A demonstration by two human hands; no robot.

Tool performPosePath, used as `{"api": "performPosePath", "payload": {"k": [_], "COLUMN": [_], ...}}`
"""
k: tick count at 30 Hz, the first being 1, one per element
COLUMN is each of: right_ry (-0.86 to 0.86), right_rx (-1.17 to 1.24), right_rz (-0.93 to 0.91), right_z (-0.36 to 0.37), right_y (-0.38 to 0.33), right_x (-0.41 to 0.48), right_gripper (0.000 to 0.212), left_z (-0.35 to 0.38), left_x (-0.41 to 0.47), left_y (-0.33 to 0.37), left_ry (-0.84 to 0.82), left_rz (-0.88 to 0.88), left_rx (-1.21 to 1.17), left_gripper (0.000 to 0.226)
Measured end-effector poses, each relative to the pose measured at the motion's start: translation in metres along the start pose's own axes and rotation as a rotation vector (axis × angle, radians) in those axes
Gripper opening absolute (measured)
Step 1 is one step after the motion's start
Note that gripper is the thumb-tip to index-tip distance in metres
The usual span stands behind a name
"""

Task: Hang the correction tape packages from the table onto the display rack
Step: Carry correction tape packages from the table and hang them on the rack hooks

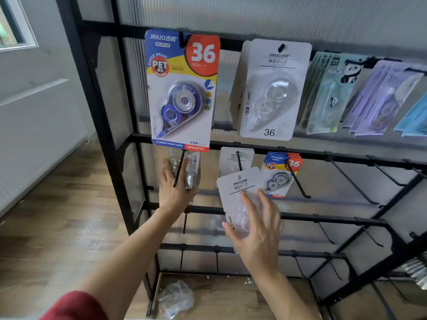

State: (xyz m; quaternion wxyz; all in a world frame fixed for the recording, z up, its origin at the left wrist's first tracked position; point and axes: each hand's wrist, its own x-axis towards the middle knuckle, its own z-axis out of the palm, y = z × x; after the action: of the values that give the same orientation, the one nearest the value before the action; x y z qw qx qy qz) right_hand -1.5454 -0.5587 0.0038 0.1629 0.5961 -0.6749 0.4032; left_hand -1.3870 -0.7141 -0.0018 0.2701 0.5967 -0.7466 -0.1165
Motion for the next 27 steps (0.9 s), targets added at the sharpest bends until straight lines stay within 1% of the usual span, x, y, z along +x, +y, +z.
{"api": "performPosePath", "payload": {"k": [4,6,8,11,14,18,20,22,24,27], "right_ry": [-0.013,-0.015,-0.018,-0.021,-0.002,0.031,0.021,0.012,0.003,-0.006], "right_rx": [0.002,0.001,0.008,0.012,0.003,0.006,-0.003,-0.016,-0.027,-0.053], "right_rz": [0.005,0.013,0.022,0.02,0.035,0.085,0.101,0.111,0.108,0.107], "right_z": [-0.002,-0.002,-0.003,-0.005,-0.007,-0.01,-0.012,-0.013,-0.014,-0.017], "right_y": [0.0,-0.001,-0.002,-0.002,-0.001,-0.003,-0.004,-0.005,-0.006,-0.007], "right_x": [0.002,0.002,0.002,0.001,-0.003,-0.018,-0.028,-0.035,-0.039,-0.038], "right_gripper": [0.064,0.064,0.064,0.064,0.066,0.063,0.064,0.064,0.065,0.068], "left_z": [0.001,-0.001,-0.005,-0.013,-0.021,-0.032,-0.04,-0.049,-0.059,-0.069], "left_x": [0.006,0.004,-0.001,-0.016,-0.038,-0.067,-0.078,-0.083,-0.082,-0.074], "left_y": [0.001,0.001,0.002,0.003,0.002,0.002,0.006,0.014,0.023,0.038], "left_ry": [-0.023,-0.058,-0.058,0.0,0.069,0.181,0.243,0.283,0.283,0.231], "left_rz": [-0.005,0.002,0.015,0.043,0.049,0.05,0.099,0.19,0.271,0.354], "left_rx": [-0.011,0.02,0.036,0.021,-0.057,-0.125,-0.147,-0.132,-0.077,0.043], "left_gripper": [0.088,0.092,0.094,0.092,0.097,0.103,0.102,0.099,0.093,0.084]}}
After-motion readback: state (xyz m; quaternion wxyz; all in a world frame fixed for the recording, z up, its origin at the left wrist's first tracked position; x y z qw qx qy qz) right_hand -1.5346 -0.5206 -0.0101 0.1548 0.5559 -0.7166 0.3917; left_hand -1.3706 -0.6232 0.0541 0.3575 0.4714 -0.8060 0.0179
